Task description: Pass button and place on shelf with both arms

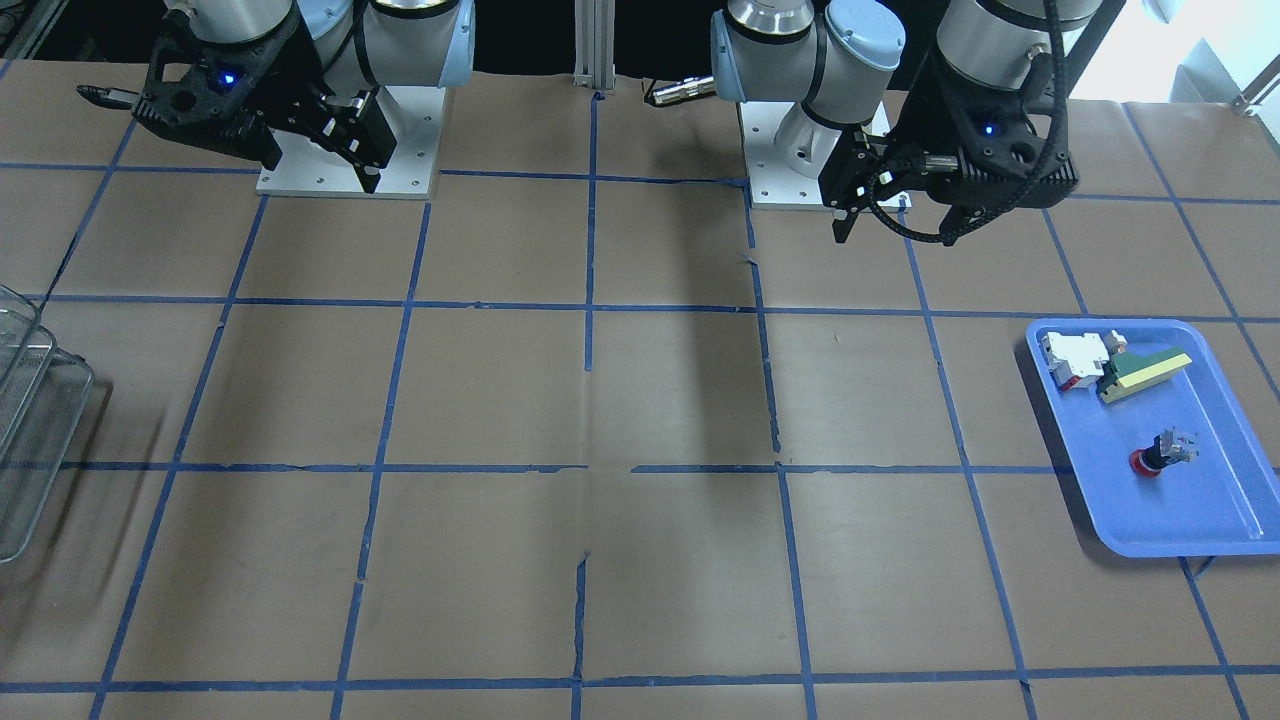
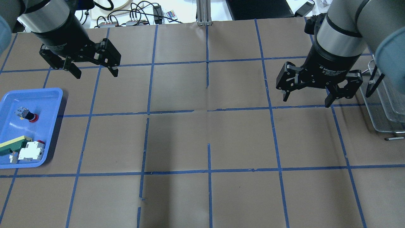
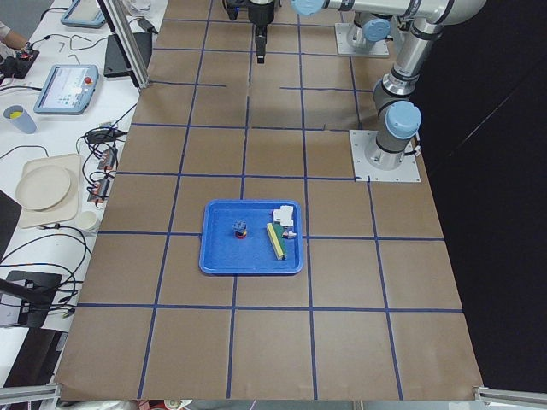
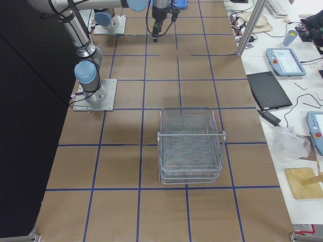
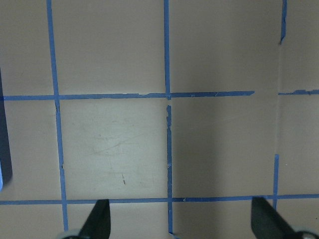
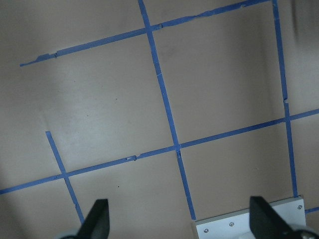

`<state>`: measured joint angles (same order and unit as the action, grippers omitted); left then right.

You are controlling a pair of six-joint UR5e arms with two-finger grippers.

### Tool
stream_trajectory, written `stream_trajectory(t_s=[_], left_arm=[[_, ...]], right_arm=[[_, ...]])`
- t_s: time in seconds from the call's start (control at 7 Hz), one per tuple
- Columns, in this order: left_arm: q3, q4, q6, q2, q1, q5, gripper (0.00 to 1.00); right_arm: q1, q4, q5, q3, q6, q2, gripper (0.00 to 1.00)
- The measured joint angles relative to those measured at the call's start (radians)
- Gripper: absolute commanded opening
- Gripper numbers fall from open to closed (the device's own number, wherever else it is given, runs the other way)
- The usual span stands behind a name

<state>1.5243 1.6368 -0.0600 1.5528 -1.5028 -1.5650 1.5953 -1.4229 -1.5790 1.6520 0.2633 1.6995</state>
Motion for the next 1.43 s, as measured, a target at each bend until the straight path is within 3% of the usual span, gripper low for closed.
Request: stream_trajectory(t_s=[0.29,0.86,1.14,1.43], left_arm=[[0.002,-0.026,-0.112,0.082,0.183,0.005,1.00],[0.005,-0.295,-0.706,0.288,0.505,-0.010,1.00],[0.002,-0.476,-0.949,0.419,0.611,-0.006,1.00],[0.021,-0.587,-1.052,0.502,0.649,0.000,1.00]], right_arm=[[0.000,0.001,0.000,0.000,-0.001,0.001,1.00],[0.000,0.007,0.001,0.001,0.002,0.003,1.00],[0.000,0.006,-0.001,0.001,-0.001,0.002,1.00],[0.000,0.003,-0.003,0.002,-0.001,0.001,1.00]])
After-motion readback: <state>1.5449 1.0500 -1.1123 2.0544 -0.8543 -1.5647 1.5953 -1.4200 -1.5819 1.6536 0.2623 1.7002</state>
